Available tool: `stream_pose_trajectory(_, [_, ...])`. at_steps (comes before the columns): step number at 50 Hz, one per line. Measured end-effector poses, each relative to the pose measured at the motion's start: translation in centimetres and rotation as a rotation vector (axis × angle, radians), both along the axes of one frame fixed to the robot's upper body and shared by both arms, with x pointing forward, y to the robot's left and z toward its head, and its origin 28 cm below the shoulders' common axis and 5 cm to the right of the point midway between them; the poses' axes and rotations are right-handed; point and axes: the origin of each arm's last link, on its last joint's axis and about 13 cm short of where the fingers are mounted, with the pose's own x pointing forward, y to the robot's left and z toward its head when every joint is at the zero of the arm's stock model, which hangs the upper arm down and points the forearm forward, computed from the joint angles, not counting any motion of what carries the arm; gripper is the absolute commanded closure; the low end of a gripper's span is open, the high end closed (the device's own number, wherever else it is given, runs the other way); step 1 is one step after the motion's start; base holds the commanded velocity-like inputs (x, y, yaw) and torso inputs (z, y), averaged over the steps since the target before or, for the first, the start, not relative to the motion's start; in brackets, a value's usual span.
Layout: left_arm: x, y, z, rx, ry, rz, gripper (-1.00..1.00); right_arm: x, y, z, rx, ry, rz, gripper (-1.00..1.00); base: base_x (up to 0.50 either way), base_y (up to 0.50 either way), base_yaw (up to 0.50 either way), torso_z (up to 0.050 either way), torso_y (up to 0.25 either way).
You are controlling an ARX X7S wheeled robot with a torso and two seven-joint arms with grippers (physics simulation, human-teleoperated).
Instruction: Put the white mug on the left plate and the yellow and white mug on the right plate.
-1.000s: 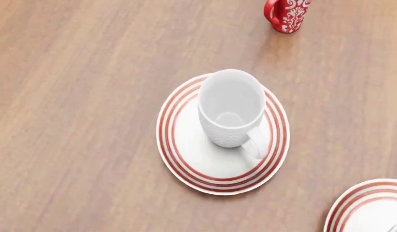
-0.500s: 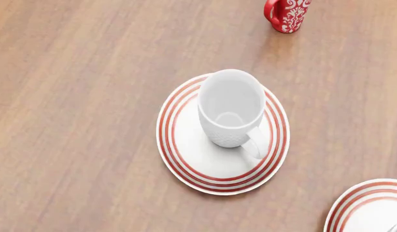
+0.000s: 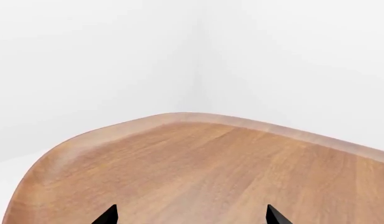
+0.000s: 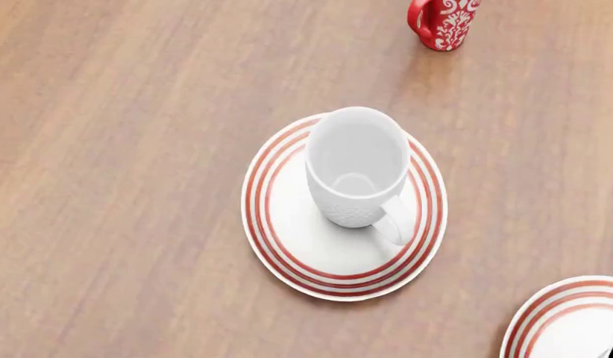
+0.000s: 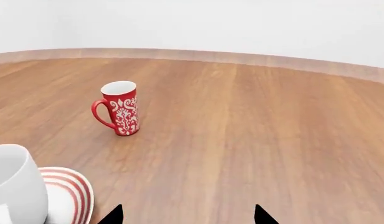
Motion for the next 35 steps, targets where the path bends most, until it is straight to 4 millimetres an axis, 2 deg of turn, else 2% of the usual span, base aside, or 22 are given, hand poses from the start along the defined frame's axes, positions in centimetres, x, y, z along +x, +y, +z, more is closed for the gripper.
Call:
stream_pose_trajectory(8, [0.0,0.3,0.0,0.016,0.003,-0.004,-1.0,2.2,0.2,0.8,0.006,-0.03,-0.016,-1.0,0.0,0.0,0.0,0.0,0.0])
stream_pose_trajectory(16, [0.4,0.6,0.9,0.08,-0.009,-0.032,-1.0,3.1,0.5,2.5,-0.001,-0.077,-0.029,-1.0,0.0,0.0,0.0,0.0,0.0])
stream_pose_trajectory(35, [2.1,0.7,6.3,0.216,-0.113,-0.111,-1.0,2.9,2.1,7.5,-0.049,-0.224,-0.031,-1.0,0.0,0.0,0.0,0.0,0.0])
